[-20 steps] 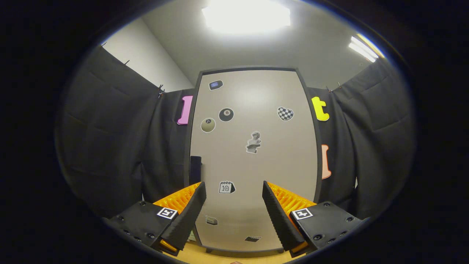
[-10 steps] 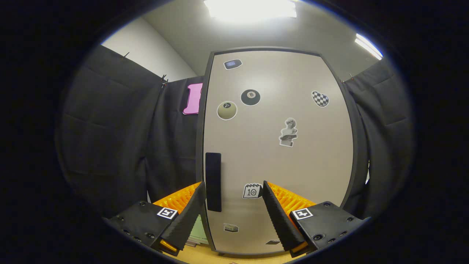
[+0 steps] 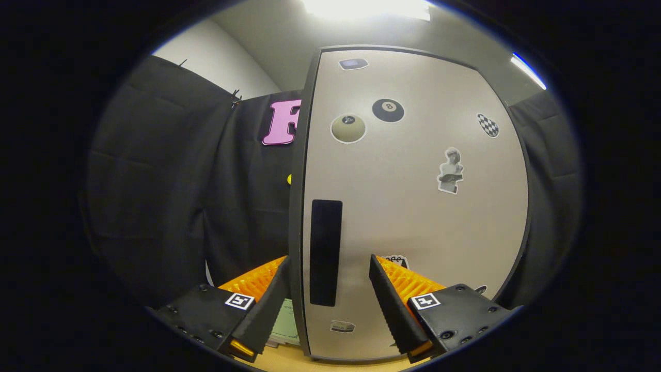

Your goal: Open the cabinet door with the right hand, grasp the bottle in the cabinet with the left hand and place it on the coaster, then close the cabinet door with the right hand.

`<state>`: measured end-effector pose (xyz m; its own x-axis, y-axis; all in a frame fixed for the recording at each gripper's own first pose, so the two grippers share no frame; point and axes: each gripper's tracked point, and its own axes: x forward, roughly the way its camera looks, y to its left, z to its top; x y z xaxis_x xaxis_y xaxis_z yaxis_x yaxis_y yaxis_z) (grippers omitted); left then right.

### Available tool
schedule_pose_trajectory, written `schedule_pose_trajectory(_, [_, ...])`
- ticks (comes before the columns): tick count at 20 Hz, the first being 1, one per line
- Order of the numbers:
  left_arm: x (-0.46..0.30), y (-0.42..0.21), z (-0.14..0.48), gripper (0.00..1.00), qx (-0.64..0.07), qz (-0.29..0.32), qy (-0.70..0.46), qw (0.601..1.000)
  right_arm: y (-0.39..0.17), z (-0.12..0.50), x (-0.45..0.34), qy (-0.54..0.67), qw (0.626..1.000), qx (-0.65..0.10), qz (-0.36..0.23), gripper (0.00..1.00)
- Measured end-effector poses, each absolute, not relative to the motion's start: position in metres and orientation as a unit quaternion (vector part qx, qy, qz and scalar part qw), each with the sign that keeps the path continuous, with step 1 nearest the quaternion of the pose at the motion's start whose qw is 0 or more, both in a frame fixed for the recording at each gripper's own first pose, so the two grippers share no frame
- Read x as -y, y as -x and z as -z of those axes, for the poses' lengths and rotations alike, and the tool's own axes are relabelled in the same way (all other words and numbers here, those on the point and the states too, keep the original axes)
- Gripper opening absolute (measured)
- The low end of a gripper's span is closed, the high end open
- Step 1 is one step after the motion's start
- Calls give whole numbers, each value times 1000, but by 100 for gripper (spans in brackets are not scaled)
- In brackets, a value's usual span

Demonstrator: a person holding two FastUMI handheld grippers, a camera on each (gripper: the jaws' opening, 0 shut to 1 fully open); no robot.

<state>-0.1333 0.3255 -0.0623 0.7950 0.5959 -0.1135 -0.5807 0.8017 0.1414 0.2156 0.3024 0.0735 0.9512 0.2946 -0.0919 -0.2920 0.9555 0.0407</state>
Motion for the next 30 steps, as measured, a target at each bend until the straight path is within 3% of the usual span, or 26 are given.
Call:
schedule_pose_trajectory(1, [-328,134,64,89,-78,-313,-49,945,-219,-71,-306,-10,987,-52,-150,91])
schedule_pose_trajectory(2, [-330,135,64,89,-79,-314,-49,945,-222,-69,-308,-7,988,-54,-147,82])
schedule_pose_trajectory(3, [-332,137,63,89,-79,-315,-49,944,-225,-68,-308,-5,988,-59,-142,80])
schedule_pose_trajectory(4, [-333,137,63,89,-80,-316,-48,944,-229,-66,-308,-5,988,-63,-137,63])
schedule_pose_trajectory(6, [-334,136,64,89,-80,-316,-48,944,-232,-60,-314,-11,987,-79,-140,48])
schedule_pose_trajectory(8, [-335,135,64,89,-81,-314,-49,945,-235,-53,-315,-8,985,-102,-137,49])
schedule_pose_trajectory(10, [-334,132,65,90,-79,-310,-48,946,-233,-55,-315,-18,984,-107,-141,36])
schedule_pose_trajectory(13, [-331,125,63,90,-76,-301,-44,950,-233,-57,-315,-25,981,-122,-152,27])
schedule_pose_trajectory(14, [-330,123,62,89,-74,-298,-44,951,-230,-55,-315,-23,979,-125,-160,18])
schedule_pose_trajectory(26, [-269,59,46,89,-45,-206,-42,976,-195,-61,-302,-38,959,-141,-245,15])
schedule_pose_trajectory(30, [-239,38,41,90,-39,-169,-44,984,-187,-62,-295,-45,953,-147,-261,18])
